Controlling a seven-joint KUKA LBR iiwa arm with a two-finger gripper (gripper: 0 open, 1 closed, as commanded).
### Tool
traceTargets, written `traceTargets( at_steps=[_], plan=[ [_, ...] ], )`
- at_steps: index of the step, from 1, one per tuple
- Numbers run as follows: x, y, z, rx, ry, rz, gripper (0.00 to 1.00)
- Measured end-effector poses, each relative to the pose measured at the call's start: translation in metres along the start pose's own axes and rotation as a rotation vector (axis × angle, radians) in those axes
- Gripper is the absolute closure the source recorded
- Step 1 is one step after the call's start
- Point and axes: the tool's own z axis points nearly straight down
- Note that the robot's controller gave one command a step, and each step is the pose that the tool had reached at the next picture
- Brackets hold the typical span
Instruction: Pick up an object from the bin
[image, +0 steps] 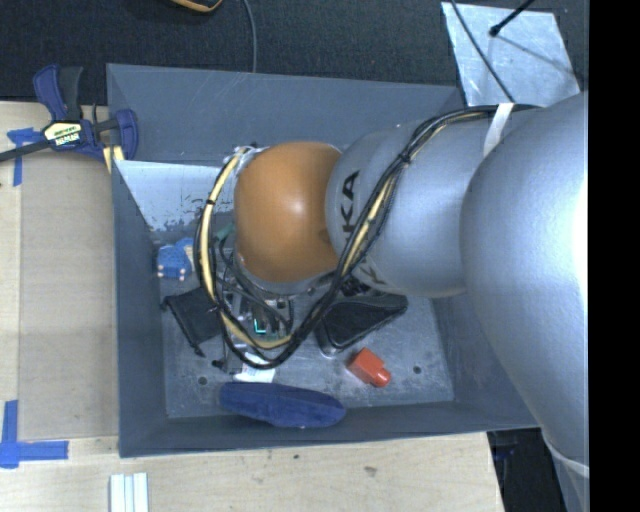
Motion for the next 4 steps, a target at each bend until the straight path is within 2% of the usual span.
traceTargets(
  at_steps=[1,2,3,4],
  plan=[
    [-0.076,-0.050,0.068,0.001,-0.008,-0.073,0.00],
    [-0.076,-0.046,0.063,-0.002,-0.010,-0.075,1.00],
    [-0.049,-0.032,0.006,-0.003,-0.014,-0.098,1.00],
    [-0.076,0.030,-0.011,-0.005,-0.014,-0.062,1.00]
  ],
)
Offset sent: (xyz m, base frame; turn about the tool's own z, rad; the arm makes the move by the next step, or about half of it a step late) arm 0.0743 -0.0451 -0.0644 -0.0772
